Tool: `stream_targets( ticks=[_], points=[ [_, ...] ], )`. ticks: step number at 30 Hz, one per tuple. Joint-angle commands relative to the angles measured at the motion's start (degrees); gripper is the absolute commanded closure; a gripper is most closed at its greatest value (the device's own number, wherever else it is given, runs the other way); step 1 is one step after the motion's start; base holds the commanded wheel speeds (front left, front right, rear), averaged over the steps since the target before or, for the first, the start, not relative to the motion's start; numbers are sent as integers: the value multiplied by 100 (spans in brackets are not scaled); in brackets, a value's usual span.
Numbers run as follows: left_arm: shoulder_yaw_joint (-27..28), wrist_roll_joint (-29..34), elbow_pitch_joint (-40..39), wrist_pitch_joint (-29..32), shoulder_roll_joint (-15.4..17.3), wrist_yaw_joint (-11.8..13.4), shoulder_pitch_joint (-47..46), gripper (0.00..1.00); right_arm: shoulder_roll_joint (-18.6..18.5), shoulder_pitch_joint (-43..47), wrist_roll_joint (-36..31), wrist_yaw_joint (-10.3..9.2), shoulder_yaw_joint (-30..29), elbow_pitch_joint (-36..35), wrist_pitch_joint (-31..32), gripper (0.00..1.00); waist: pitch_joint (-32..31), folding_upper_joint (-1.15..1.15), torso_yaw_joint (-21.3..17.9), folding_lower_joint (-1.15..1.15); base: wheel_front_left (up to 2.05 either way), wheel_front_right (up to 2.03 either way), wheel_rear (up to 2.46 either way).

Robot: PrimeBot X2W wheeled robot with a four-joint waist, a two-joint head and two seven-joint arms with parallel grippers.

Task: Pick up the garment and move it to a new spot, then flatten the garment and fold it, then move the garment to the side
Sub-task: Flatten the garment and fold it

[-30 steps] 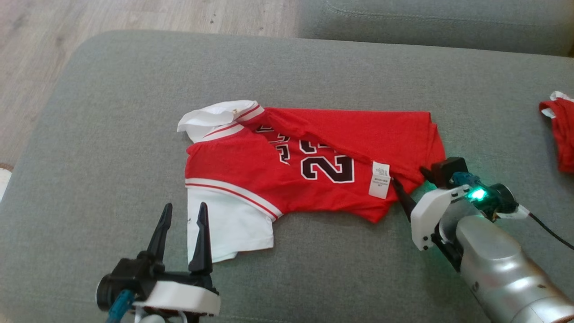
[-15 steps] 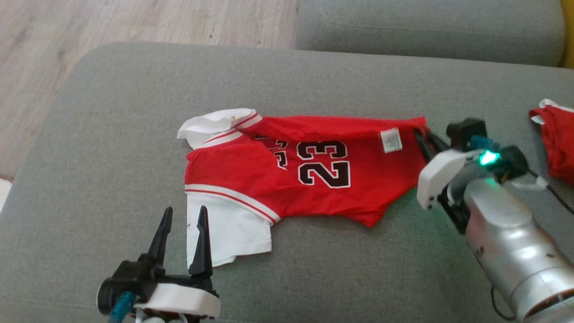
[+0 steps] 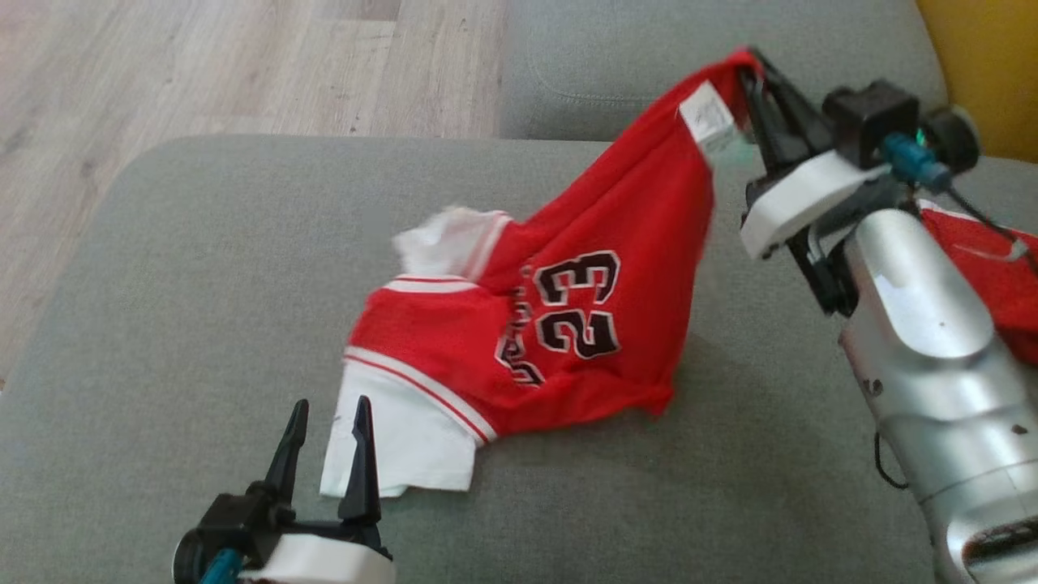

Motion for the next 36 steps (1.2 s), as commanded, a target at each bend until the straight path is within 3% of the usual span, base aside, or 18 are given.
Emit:
stream_targets(
  ticks=[1, 7, 11, 16, 23, 24, 25, 29, 36],
  points=[
    [183, -61, -197, -63, 70, 30, -154, 0, 56, -18, -128, 37, -79, -519, 183, 100, -13, 0, 12, 0, 0, 0, 0],
    [232, -104, -226, -91, 76, 47, -169, 0, 208, 509, -596, 37, -458, -2261, 1276, 100, 53, 0, 181, 0, 0, 0, 0],
    [235, -118, -221, -110, 52, 35, -225, 0, 262, 612, -712, 37, -541, -2599, 1717, 100, 193, 0, 316, 0, 0, 0, 0],
    [182, -95, -200, -144, -34, -17, -416, 0, 296, 287, -958, 37, -766, -2112, 1988, 100, 556, 0, 624, 0, 0, 0, 0],
    [105, -50, -63, -190, -167, -151, -727, 0, 472, -439, -1375, 37, -950, -413, 1719, 99, 1022, 0, 1077, 0, 0, 0, 0],
    [97, -39, -43, -196, -186, -169, -770, 0, 502, -520, -1452, 37, -981, -180, 1641, 61, 1075, 0, 1126, 0, 0, 0, 0],
    [89, -29, -25, -201, -206, -186, -808, 0, 528, -591, -1524, 37, -1004, 46, 1560, 0, 1118, 0, 1169, 0, 0, 0, 0],
    [89, 18, 22, -218, -281, -215, -905, 0, 658, -882, -1681, 37, -1184, 872, 1034, 0, 1216, 0, 1233, 0, 0, 0, 0],
    [207, 68, 73, -226, -245, -200, -824, 0, 709, -985, -1227, 37, -1123, 1367, 404, 0, 972, 0, 893, 0, 0, 0, 0]
  ],
)
